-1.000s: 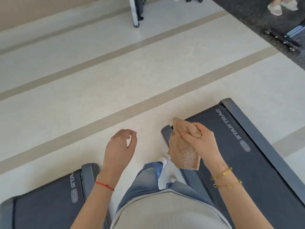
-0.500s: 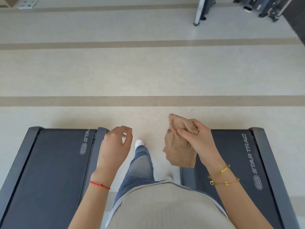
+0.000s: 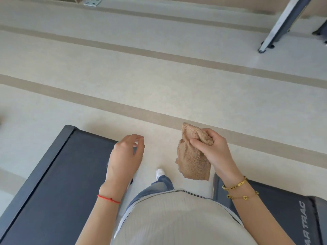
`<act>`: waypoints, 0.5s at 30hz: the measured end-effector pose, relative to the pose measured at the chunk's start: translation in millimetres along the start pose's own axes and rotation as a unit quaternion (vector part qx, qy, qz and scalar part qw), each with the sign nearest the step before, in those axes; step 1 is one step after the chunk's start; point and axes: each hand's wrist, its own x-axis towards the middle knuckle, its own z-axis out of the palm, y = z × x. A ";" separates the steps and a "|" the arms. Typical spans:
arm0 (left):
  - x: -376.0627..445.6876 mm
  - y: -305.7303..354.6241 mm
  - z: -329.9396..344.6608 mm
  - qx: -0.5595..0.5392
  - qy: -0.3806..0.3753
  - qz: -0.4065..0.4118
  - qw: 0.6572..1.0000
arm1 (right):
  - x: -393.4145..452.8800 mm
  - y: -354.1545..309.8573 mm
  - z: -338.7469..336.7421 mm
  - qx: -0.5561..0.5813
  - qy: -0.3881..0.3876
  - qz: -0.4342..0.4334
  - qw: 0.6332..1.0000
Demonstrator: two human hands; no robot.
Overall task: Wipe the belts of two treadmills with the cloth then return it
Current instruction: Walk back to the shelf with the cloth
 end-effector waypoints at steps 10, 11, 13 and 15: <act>105.6 -57.9 -50.7 0.028 0.027 -0.023 0.999 | 105.8 -50.6 96.0 -0.006 -0.059 -0.049 0.997; 113.8 -62.7 -53.9 0.032 0.031 -0.029 0.999 | 114.4 -53.9 103.4 -0.007 -0.065 -0.049 0.997; 129.3 -72.2 -58.2 0.036 0.041 -0.042 0.998 | 132.6 -59.9 118.2 -0.009 -0.083 -0.048 0.995; 144.6 -80.5 -61.0 0.036 0.053 -0.058 0.996 | 152.7 -65.5 132.7 -0.020 -0.102 -0.047 0.993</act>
